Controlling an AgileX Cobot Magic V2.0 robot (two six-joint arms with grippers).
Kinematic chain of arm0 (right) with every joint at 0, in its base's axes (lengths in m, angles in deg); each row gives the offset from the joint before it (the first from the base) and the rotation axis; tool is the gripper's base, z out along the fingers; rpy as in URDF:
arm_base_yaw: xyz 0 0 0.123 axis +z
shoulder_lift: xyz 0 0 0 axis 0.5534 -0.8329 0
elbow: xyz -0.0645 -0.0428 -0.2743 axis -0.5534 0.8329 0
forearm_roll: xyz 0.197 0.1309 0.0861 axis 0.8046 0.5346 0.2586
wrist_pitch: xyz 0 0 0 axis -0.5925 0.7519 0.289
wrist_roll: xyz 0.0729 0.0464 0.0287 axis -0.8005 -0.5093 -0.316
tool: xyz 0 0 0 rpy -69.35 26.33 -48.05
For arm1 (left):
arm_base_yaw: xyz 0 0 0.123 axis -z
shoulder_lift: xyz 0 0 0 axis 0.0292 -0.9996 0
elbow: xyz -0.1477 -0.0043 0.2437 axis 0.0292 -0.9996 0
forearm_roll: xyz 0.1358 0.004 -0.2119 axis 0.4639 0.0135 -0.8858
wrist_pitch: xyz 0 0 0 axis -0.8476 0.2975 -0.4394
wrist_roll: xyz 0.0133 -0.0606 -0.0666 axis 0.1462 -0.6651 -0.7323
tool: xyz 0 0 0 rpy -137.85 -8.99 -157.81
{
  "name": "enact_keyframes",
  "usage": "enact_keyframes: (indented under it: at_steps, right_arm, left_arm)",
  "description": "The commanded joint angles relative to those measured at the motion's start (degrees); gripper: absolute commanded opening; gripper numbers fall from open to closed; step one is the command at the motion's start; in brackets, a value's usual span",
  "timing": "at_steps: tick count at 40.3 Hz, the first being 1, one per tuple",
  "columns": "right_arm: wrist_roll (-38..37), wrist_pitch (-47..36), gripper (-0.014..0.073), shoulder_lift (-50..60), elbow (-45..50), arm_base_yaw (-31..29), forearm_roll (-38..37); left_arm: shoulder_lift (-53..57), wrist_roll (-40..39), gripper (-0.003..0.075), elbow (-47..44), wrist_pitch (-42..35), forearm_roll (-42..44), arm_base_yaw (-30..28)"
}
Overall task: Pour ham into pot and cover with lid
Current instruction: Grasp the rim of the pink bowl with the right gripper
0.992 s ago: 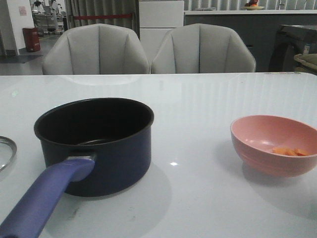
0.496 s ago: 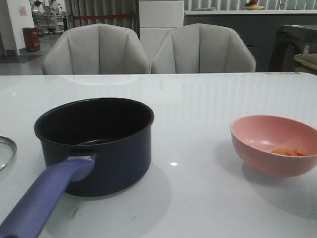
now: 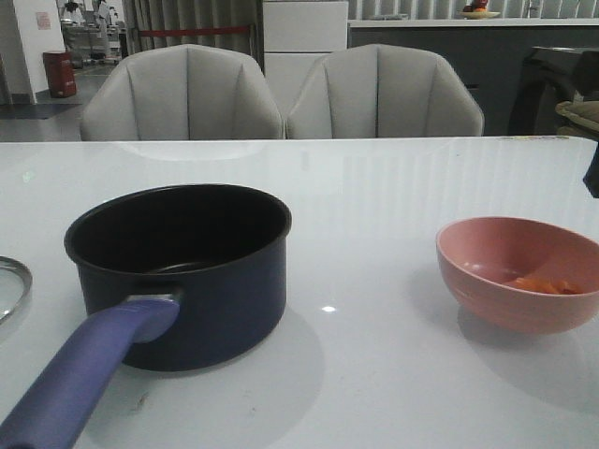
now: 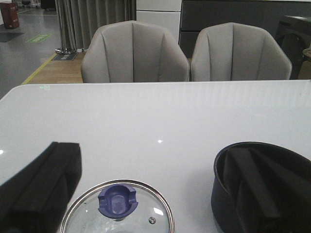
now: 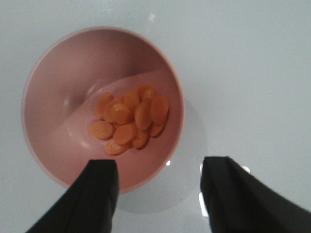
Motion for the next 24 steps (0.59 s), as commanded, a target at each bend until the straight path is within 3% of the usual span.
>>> enact_keyframes:
  at_steps: [1, 5, 21, 24]
  right_arm:
    - [4.03, 0.66, 0.0486, -2.27, -4.42, -2.34, 3.71]
    - [8.84, 0.06, 0.0486, -5.6, -5.77, -2.89, 7.54]
    - [9.86, -1.61, 0.0484, -16.29, -10.09, -4.0, 7.74]
    - [9.86, -1.77, 0.0448, -17.52, -10.8, -4.0, 7.79]
  left_arm:
    - [-0.61, -0.51, 0.0637, 1.6, -4.74, -0.09, 0.45]
    - [-0.61, -0.51, 0.0637, 1.6, -4.74, -0.09, 0.45]
    - [-0.61, -0.51, 0.0637, 1.6, -4.74, -0.09, 0.45]
    - [-0.61, -0.51, 0.0637, 1.6, -4.74, -0.09, 0.45]
